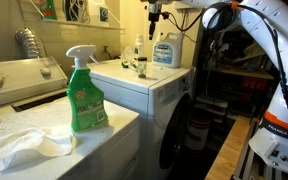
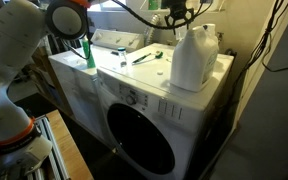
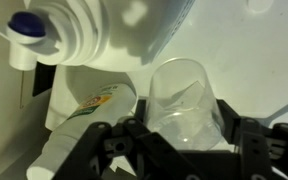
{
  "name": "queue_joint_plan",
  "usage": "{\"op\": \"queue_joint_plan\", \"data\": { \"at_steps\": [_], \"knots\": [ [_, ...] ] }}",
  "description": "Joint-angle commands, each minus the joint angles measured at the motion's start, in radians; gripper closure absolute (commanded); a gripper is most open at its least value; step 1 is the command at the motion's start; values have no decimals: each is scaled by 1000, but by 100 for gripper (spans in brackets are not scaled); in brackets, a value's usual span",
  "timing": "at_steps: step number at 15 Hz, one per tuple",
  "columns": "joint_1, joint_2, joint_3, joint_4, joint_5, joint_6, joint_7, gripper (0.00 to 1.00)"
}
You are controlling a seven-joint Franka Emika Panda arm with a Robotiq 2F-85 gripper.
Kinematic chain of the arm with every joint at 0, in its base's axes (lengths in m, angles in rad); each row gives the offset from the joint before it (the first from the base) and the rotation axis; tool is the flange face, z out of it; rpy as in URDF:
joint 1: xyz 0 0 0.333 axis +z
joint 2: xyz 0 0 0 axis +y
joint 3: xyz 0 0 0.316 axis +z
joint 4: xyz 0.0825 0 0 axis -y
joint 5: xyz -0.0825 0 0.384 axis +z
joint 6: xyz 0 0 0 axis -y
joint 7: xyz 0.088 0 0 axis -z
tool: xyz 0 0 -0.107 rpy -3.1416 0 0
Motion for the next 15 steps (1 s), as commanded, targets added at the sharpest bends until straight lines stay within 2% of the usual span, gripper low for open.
{"op": "queue_joint_plan", "data": {
  "at_steps": [1,4,5,12,13,15],
  "knots": [
    [10,-16,-30,17,-15,-33,101,56],
    [-23,-48,-18,16,34,-28,210,56],
    [1,-24,-18,16,2,-11,152,31],
    [-16,-45,-18,18,14,-11,199,31],
    [-9,-39,-15,19,16,-18,212,56],
    [30,-16,-12,24,6,-26,241,56]
  ]
}}
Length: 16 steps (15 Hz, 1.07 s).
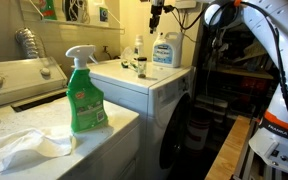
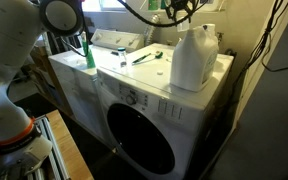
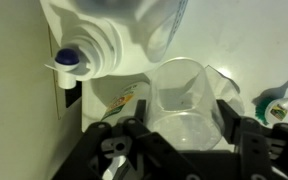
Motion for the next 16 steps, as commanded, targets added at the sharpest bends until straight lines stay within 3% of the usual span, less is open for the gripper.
{"op": "queue_joint_plan", "data": {
  "at_steps": [1,8,16],
  "knots": [
    [61,36,5,5,-8,-34,67,56],
    [187,101,3,-1,2,-61,326,56],
    [198,101,-4,-62,4,-68,567,56]
  ]
}}
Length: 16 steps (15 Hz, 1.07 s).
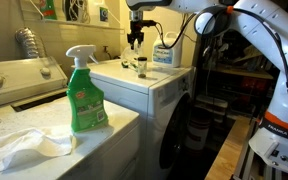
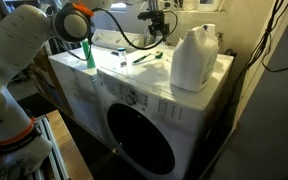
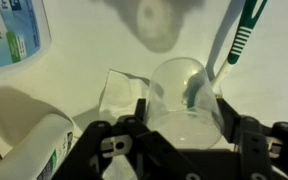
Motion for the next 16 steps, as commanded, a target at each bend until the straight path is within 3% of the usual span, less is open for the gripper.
{"op": "queue_joint_plan", "data": {
  "at_steps": [1,15,16],
  "knots": [
    [-6,-17,-9,-52,11,-26,86,56],
    [-18,-99,2,-355,60,43,130,56],
    [-16,-110,2,-376,58,46,125,50]
  ]
}}
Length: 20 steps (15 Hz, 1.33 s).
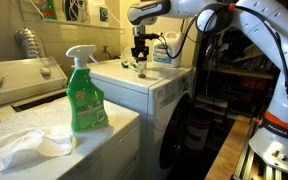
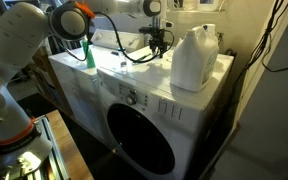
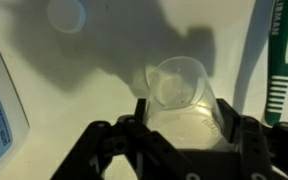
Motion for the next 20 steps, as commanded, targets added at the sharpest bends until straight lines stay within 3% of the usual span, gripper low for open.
{"op": "queue_joint_plan", "data": {
  "at_steps": [1,3,9,15,20],
  "knots": [
    [2,-90,0,-155,10,33,4,16],
    [11,-126,-8,-191,-8,27,0,2],
    [30,-250,-13,-234,-64,-33,-57,0],
    [11,-421,11,-187,-33,-357,-239,0],
    [56,-549,6,-165,-107,-577,-251,0]
  ]
}}
